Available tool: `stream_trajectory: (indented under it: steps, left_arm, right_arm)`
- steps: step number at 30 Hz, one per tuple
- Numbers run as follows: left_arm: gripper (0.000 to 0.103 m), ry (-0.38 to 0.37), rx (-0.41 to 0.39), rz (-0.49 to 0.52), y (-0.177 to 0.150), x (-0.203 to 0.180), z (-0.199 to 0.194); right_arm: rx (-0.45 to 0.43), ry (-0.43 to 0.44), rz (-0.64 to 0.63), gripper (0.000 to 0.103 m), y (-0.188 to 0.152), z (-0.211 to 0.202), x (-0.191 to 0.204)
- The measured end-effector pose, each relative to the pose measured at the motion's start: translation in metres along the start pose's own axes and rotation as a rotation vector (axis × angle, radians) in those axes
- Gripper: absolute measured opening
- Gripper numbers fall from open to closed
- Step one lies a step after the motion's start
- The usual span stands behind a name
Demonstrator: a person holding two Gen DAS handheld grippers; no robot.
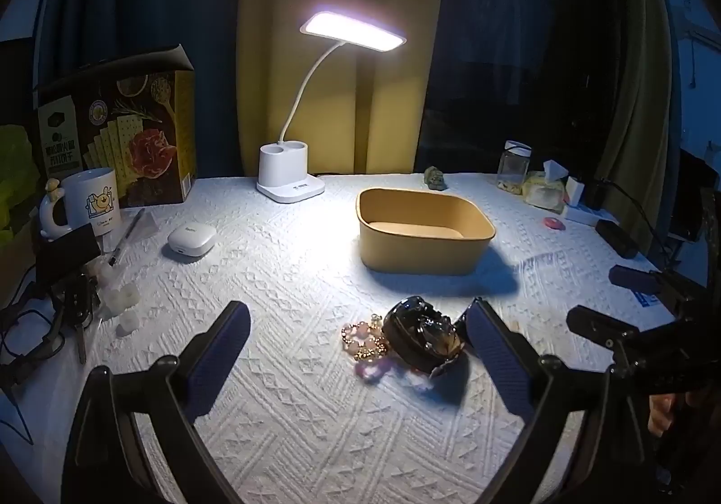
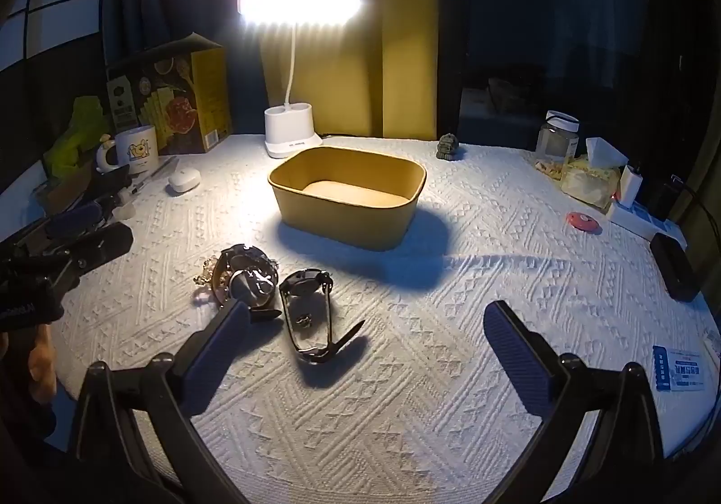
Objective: Organize jewelry
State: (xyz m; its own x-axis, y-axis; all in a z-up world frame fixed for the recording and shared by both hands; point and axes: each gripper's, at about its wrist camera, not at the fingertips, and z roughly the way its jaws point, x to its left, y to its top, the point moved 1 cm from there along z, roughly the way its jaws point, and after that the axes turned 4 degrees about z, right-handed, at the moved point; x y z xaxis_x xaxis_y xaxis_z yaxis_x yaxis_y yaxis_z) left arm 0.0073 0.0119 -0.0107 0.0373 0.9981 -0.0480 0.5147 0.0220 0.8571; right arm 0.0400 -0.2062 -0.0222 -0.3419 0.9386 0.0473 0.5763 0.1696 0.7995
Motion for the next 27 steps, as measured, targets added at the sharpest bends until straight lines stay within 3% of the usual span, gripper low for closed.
stream_trajectory:
  steps: [27]
  left_arm:
    - [0.097,-0.001,-0.002,-0.021,-0.0046,0.0085,-0.0006]
  right_arm:
    - [0.0,0.0,0.004,0.103,-0.0004,0.0022,0.0016]
